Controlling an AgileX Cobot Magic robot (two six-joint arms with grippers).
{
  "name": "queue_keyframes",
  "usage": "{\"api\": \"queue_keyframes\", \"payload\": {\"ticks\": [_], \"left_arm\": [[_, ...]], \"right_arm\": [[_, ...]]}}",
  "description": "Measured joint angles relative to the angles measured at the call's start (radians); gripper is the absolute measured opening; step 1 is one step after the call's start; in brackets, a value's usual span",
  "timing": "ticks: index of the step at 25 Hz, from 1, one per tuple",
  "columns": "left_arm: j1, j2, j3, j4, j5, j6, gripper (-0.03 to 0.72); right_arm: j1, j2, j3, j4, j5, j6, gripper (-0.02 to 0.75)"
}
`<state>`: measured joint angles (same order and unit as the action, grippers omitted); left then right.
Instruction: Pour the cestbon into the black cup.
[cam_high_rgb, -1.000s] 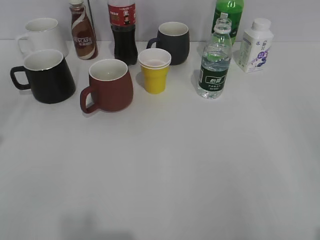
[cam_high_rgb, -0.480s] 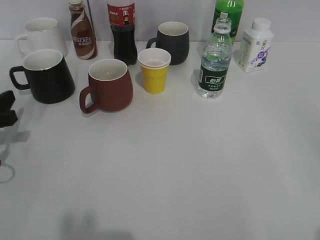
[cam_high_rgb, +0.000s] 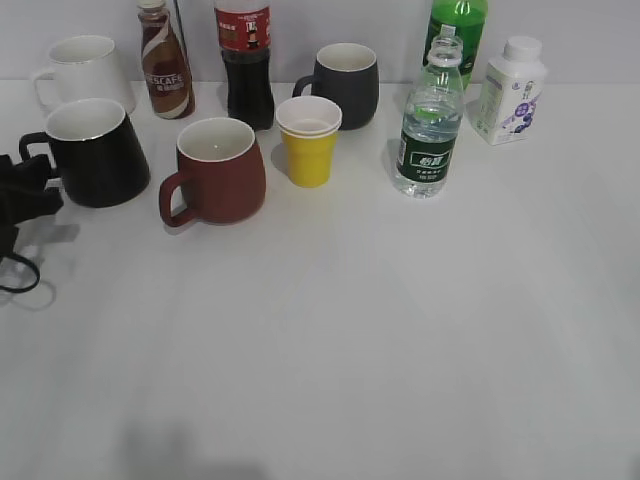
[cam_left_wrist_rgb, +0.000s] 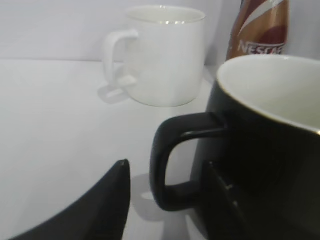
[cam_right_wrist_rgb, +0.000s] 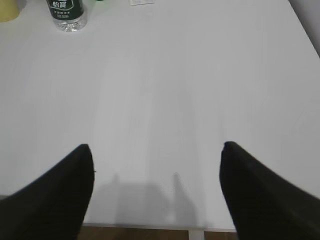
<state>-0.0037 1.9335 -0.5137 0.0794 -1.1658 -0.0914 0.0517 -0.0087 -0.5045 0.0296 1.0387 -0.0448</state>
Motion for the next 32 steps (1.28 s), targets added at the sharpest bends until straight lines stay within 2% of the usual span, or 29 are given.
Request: {"api": "queue_keyframes", "payload": {"ticks": [5, 10, 13, 17, 25, 32], "left_arm": [[0.004, 0.043, -0.068, -0.005, 0.049, 0.000, 0.345], [0.031, 0.076, -0.141, 0.025, 0.086, 0.000, 0.275], [0.044, 0.087, -0.182, 0.072, 0.112, 0.000, 0.214], [0.048, 0.096, -0.216, 0.107, 0.134, -0.003, 0.062], [0.048, 0.090, -0.215, 0.120, 0.136, -0.011, 0.052], [0.048, 0.002, -0.135, 0.135, 0.168, -0.001, 0.046]], "right_arm": [[0.000, 0.000, 0.000, 0.018, 0.000, 0.000, 0.588], [0.000, 0.000, 0.000, 0.033, 0.000, 0.000, 0.588], [0.000, 0.000, 0.000, 0.035, 0.000, 0.000, 0.588], [0.000, 0.000, 0.000, 0.035, 0.000, 0.000, 0.588], [0.000, 0.000, 0.000, 0.035, 0.000, 0.000, 0.588], [0.000, 0.000, 0.000, 0.039, 0.000, 0.000, 0.588]]}}
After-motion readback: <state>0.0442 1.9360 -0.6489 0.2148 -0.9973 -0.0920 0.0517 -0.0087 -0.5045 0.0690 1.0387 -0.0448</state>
